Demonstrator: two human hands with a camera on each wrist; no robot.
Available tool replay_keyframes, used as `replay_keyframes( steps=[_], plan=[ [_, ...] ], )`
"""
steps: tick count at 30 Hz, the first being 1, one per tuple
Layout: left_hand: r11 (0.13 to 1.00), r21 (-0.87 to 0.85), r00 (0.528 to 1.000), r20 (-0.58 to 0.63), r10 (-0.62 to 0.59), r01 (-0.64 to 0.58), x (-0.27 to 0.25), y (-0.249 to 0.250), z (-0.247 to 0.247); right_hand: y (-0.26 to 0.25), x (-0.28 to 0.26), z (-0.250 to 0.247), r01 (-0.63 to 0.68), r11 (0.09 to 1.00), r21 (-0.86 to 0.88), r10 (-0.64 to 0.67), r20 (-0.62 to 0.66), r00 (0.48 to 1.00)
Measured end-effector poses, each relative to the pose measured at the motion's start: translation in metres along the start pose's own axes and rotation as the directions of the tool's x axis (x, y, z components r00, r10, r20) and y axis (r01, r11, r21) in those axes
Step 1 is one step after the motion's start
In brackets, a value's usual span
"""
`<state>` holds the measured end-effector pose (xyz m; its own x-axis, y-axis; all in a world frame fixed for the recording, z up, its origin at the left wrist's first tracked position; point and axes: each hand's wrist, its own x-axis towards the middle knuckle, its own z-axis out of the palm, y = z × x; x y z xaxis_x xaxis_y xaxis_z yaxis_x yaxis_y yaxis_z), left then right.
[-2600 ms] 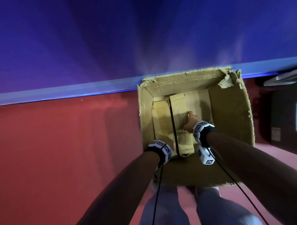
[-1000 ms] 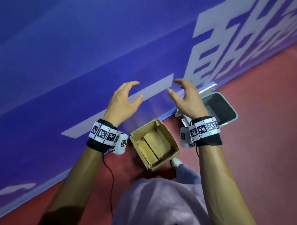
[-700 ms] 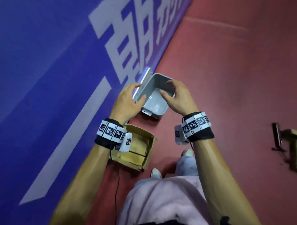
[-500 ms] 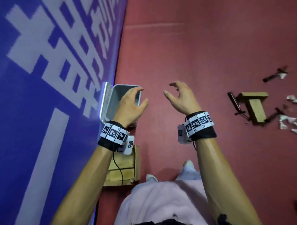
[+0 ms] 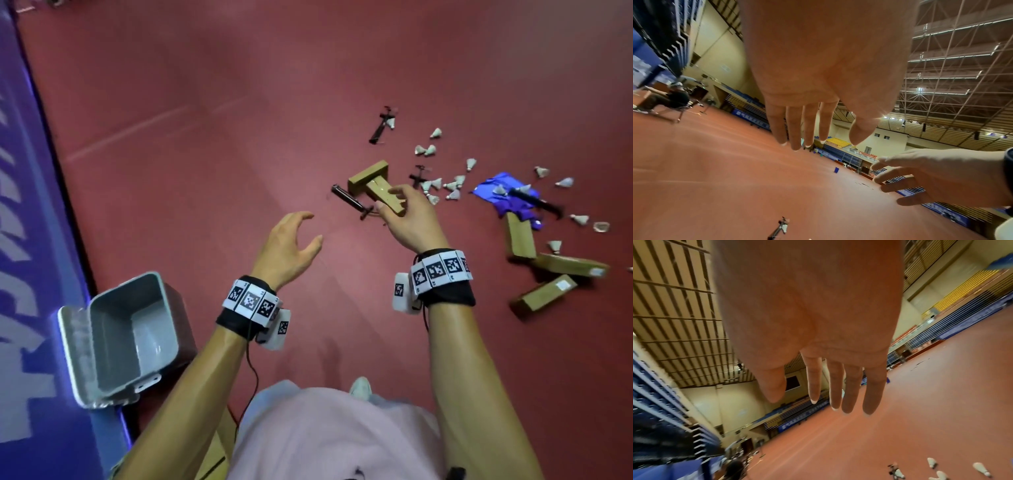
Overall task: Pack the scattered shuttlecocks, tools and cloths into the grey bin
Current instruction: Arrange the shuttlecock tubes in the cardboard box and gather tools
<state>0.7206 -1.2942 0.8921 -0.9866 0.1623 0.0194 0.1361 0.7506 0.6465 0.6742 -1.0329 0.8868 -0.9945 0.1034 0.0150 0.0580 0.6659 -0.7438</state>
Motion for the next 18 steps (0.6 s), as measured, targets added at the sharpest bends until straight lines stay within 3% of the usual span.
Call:
replay_keyframes(
  steps=[5,12,18],
  plan=[
    [0.998,0.033,0.994,0.098,0.042,-0.045,0.049,0.036,0.042,0.055,0.026,-0.041,-0.106,0.992,0.071,0.113,-0.096,0.989],
    [0.994,0.079,0.985,0.16,0.065,-0.078,0.146,0.025,0.056,0.087,0.09,-0.044,-0.17,0.982,0.087,0.18,-0.124,0.976],
    [0.989,0.082,0.978,0.182,0.106,-0.123,0.283,-0.004,0.051,0.087,0.211,-0.026,-0.176,0.981,0.079,0.186,-0.157,0.97]
  ],
)
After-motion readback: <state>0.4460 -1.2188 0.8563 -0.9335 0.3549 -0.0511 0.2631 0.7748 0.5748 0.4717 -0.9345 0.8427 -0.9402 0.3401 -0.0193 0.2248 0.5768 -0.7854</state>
